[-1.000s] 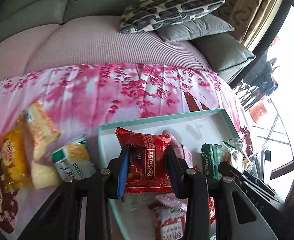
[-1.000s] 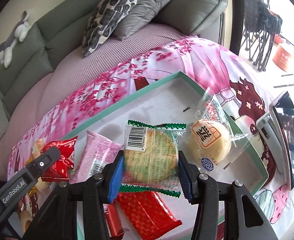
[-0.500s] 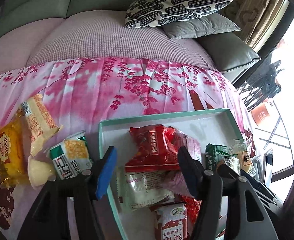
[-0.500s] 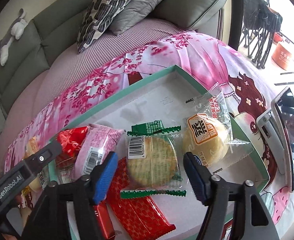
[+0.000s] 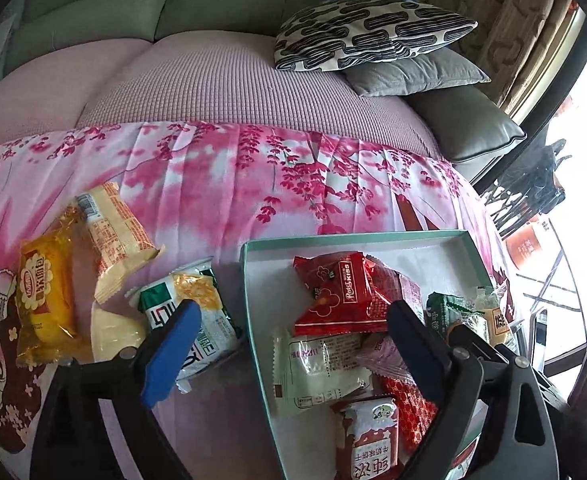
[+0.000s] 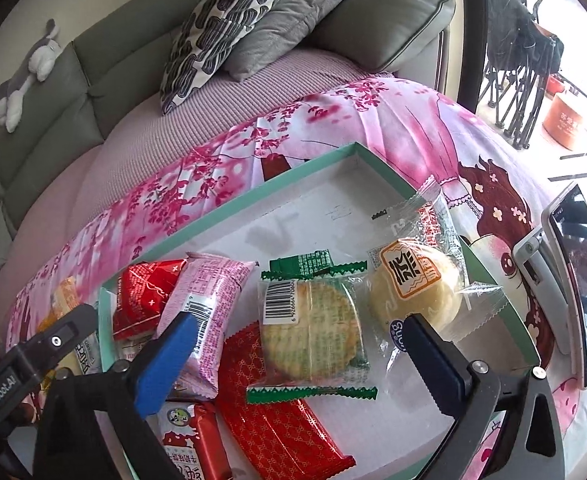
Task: Organize snacks
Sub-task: 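Carry cracker pack and red candy bag into the tray and release both, then move right tool to green-white cracker pack while left tool approaches yellow bread pack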
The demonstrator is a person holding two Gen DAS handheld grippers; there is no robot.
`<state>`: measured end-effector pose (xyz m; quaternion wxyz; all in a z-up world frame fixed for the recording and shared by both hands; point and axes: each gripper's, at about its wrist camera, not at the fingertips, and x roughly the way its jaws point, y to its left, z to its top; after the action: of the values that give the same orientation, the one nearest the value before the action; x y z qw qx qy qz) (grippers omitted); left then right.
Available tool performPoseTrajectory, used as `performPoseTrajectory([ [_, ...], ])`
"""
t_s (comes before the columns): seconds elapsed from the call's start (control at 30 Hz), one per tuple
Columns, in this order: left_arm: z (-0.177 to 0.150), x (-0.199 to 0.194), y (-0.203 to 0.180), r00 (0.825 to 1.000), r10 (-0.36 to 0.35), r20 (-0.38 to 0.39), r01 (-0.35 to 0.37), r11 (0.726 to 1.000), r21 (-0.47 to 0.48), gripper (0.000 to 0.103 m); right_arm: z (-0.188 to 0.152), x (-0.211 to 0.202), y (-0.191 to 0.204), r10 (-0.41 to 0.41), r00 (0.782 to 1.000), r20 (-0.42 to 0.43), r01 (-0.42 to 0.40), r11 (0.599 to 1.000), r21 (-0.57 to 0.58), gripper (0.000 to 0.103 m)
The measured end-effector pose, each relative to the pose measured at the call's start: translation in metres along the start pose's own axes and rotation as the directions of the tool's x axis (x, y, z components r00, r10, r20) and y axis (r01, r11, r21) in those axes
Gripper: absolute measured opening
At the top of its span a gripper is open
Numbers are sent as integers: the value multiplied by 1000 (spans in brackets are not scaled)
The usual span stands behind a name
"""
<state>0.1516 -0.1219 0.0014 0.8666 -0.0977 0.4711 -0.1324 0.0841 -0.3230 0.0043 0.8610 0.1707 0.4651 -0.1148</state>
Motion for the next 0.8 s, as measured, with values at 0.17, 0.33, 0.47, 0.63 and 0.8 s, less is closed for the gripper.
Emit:
performPoseTrajectory([
  [0.17, 0, -3, 5, 999, -26, -19, 26, 1000, -3, 95, -2, 1, 4, -45, 999, -3, 45, 999, -13, 103],
  [0.33, -1, -7, 12, 999, 9, -34, -9, 1000, 1, 95, -2, -2, 5, -42, 999, 13, 42, 999, -5, 103],
  [0.47, -5, -16, 21, 999, 8, -45, -9, 1000, -14, 95, -1, -5, 5, -39, 999, 15, 39, 999, 6, 103],
  [0.63, -11, -25, 32, 998, 22, -56, -23, 999, -24, 95, -3, -11, 13, -28, 999, 29, 29, 999, -20, 103],
  [0.8, -17, -28, 40, 996, 53, -78, -55, 998, -23, 95, -10, -14, 27, -10, 1000, 17, 11, 998, -55, 103],
])
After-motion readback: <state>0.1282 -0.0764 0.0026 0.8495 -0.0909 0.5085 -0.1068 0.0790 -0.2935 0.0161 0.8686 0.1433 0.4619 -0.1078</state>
